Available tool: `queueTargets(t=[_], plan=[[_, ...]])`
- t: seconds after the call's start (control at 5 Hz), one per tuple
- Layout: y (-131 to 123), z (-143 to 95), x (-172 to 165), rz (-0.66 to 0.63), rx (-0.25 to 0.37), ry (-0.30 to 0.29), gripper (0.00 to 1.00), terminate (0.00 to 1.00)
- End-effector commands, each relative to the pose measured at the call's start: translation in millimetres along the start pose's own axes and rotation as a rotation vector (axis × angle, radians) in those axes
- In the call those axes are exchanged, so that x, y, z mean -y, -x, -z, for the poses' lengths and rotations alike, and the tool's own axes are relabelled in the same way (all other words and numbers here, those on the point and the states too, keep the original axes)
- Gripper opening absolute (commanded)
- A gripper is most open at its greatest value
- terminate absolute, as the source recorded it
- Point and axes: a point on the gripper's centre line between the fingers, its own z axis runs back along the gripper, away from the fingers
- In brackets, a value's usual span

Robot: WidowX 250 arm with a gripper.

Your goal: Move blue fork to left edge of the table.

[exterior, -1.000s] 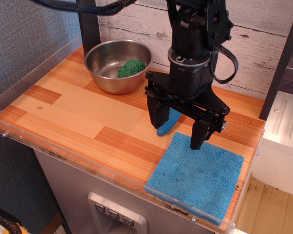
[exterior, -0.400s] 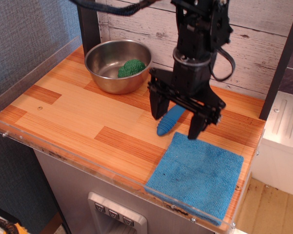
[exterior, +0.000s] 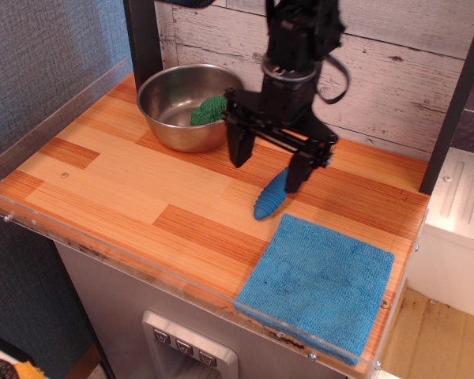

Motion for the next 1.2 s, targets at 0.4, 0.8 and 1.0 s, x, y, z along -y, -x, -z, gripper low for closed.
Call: queueTargets(t=[0.4, 0.8, 1.0], plan=[[-30.2, 59.4, 6.7, -0.096, -0.046, 0.057, 0.0, 0.0], [-30.5, 48.4, 9.5, -0.077, -0.075, 0.022, 0.0, 0.0], [-28.8, 5.8, 6.5, -0.06, -0.056, 0.026, 0.0, 0.0]])
